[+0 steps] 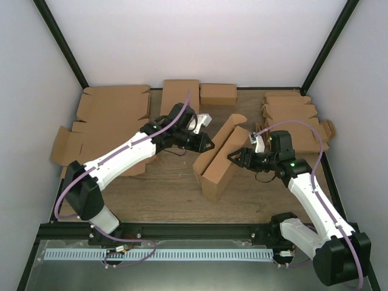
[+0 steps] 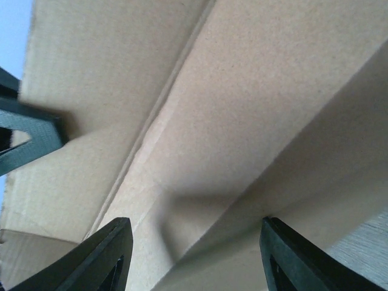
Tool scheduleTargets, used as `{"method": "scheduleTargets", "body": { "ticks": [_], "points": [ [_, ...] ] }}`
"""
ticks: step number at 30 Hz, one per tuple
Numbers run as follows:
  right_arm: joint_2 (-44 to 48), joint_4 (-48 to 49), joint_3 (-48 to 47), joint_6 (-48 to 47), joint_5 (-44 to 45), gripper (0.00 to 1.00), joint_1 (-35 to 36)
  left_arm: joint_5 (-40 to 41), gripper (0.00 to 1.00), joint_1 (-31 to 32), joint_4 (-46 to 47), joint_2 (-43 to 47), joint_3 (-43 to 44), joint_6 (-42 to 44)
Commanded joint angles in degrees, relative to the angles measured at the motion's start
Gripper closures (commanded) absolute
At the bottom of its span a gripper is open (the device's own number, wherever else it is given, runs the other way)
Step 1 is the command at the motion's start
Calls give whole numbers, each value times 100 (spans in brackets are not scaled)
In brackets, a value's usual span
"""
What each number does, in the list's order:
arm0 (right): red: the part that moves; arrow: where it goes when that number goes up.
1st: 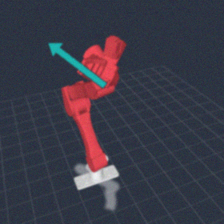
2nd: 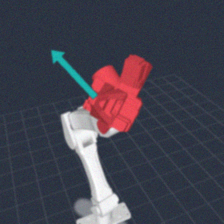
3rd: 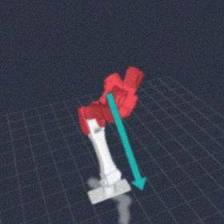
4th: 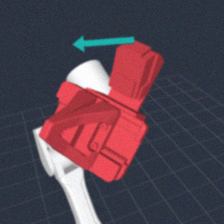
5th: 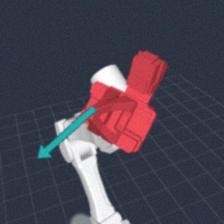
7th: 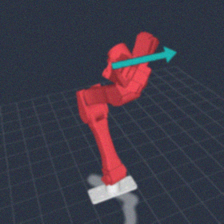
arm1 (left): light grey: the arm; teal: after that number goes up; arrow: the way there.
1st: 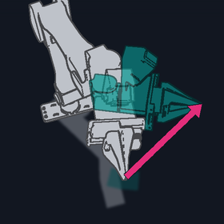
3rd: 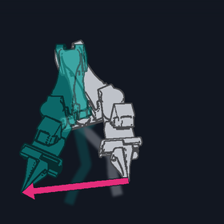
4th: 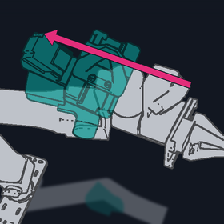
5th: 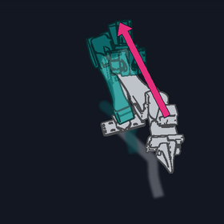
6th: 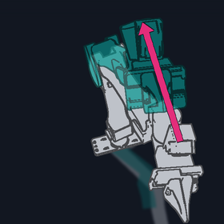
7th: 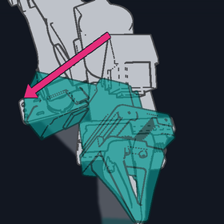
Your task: Fold the paper box
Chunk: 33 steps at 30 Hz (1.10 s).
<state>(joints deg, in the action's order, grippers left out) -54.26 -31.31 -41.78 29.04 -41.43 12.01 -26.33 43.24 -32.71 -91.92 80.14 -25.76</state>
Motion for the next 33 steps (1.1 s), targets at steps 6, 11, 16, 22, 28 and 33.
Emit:
{"method": "scheduleTargets", "body": {
  "ticks": [6, 11, 16, 22, 28, 33],
  "points": [
    [399, 873, 695, 322, -302, 42, -36, -796, 77, 296, 94, -113, 309, 120],
    [497, 1398, 1024, 651, -466, 44, -26, -767, 54, 299, 9, -134, 326, 281],
    [375, 1604, 1058, 674, -518, 45, -23, -738, 47, 292, -25, -184, 331, 341],
    [286, 2010, 1241, 887, -594, 47, 56, -787, 43, 297, 41, -237, 225, 328],
    [10, 2240, 1260, 954, -441, 49, 289, -857, 43, 294, 174, -249, 179, 284],
    [-152, 2488, 1307, 1053, -252, 49, 556, -769, 43, 298, 82, -301, 226, 337]
  ]
}}
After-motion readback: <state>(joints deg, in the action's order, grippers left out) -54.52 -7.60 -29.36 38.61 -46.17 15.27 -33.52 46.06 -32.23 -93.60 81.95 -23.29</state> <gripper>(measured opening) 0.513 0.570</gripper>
